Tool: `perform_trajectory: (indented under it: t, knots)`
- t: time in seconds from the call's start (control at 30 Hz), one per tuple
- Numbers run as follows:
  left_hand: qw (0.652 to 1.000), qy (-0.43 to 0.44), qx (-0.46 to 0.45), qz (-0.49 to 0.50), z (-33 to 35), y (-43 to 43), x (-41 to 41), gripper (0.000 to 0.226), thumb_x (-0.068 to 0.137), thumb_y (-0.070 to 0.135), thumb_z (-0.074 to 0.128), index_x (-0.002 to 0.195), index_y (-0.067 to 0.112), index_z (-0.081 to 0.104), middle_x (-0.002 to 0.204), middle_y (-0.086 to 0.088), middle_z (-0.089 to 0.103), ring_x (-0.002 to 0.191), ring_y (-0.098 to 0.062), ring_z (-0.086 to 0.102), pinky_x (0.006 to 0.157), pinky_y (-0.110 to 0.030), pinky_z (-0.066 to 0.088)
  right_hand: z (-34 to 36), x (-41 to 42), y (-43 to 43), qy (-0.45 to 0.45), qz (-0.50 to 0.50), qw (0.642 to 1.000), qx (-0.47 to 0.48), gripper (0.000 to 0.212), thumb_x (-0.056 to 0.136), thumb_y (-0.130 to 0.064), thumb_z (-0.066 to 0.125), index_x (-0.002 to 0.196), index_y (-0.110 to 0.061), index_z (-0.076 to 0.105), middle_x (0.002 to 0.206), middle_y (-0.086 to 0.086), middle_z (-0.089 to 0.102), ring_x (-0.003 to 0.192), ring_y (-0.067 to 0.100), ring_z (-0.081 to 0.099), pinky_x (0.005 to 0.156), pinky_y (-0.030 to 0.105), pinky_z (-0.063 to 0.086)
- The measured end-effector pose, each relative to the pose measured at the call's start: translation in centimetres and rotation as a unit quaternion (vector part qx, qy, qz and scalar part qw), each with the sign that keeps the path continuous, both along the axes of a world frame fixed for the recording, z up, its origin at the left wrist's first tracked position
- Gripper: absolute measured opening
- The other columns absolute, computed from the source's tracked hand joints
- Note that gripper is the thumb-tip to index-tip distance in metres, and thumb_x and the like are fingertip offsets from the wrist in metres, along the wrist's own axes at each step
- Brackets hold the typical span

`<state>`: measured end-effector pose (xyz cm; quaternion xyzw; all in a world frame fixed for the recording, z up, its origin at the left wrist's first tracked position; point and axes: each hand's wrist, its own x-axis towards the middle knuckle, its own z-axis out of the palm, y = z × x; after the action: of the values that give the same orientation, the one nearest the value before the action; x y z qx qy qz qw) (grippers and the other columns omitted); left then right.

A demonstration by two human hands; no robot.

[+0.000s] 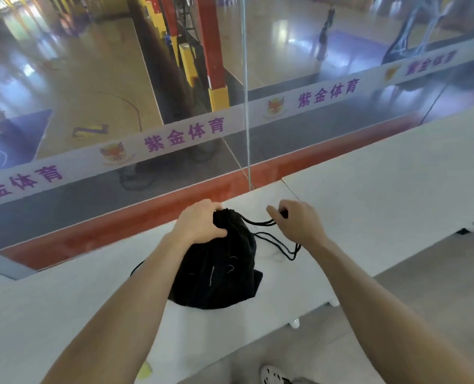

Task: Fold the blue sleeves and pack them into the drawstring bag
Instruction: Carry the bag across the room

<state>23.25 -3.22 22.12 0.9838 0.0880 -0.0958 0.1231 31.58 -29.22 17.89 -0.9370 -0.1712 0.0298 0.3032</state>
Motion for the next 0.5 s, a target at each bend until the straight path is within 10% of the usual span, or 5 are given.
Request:
perform_trajectory:
  t: [0.17,0.5]
  knots:
    - [0.993,-0.067,0.001,-0.1,2.4,-4.5,0.0,0.047,0.075,0.055,0.078,0.113,0.027,0.075,0.104,0.008,0.057,0.093,-0.02,0.065,0.082,-0.044,0.061,-3.4,-2.8,-8.3,0.109,-0.021,0.983,-0.149,0.06,0.108,-0.06,0.05,0.147,-0.016,0.061,0.144,0.005,0.063,0.128,0.031,0.064,0.105,0.047,0.054]
    - [0.923,-0.165,-0.079,-0.339,7.7,-21.0,-3.7,0.041,0.074,0.05,0.079,0.109,0.03,0.071,0.101,0.011,0.057,0.087,-0.022,0.063,0.08,-0.037,0.054,-2.4,-22.8,-25.0,0.234,-0.244,0.918,-0.207,0.059,0.11,-0.04,0.058,0.164,-0.019,0.045,0.168,0.01,0.044,0.149,0.033,0.049,0.119,0.043,0.044]
